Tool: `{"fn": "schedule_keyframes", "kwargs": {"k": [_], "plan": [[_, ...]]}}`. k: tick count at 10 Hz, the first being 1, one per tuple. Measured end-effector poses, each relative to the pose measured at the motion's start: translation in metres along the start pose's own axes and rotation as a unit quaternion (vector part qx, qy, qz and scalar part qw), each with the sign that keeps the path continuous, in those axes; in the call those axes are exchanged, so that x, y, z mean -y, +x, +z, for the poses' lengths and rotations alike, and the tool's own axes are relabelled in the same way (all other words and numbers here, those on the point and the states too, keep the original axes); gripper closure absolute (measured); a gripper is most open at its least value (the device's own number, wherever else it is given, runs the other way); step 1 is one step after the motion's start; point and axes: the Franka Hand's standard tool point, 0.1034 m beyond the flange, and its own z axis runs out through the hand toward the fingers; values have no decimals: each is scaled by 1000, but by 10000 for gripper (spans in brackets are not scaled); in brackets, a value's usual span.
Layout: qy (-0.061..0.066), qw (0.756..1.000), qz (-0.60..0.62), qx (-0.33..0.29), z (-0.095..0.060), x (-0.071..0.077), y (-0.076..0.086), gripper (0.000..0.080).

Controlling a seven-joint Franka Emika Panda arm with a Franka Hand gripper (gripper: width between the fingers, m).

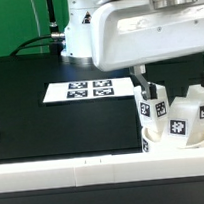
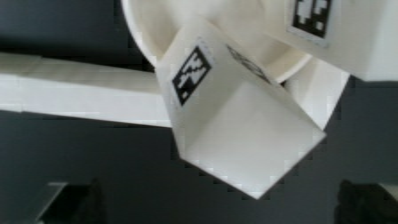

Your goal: Assemble stool

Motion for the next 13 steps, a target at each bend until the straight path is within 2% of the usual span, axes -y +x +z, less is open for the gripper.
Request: {"fn": "schedule_keyframes", "kwargs": {"k": [3,5,6,11,13], "plan": [[-12,993,-121,12,2,-3,-4,150],[-16,966,-255,28,5,-4,-7,150],[-13,954,-297,42,7,-2,-11,150],[-9,952,-302,57,19,8,-18,150],[-11,954,-294,60,25,6,-19,150]]}}
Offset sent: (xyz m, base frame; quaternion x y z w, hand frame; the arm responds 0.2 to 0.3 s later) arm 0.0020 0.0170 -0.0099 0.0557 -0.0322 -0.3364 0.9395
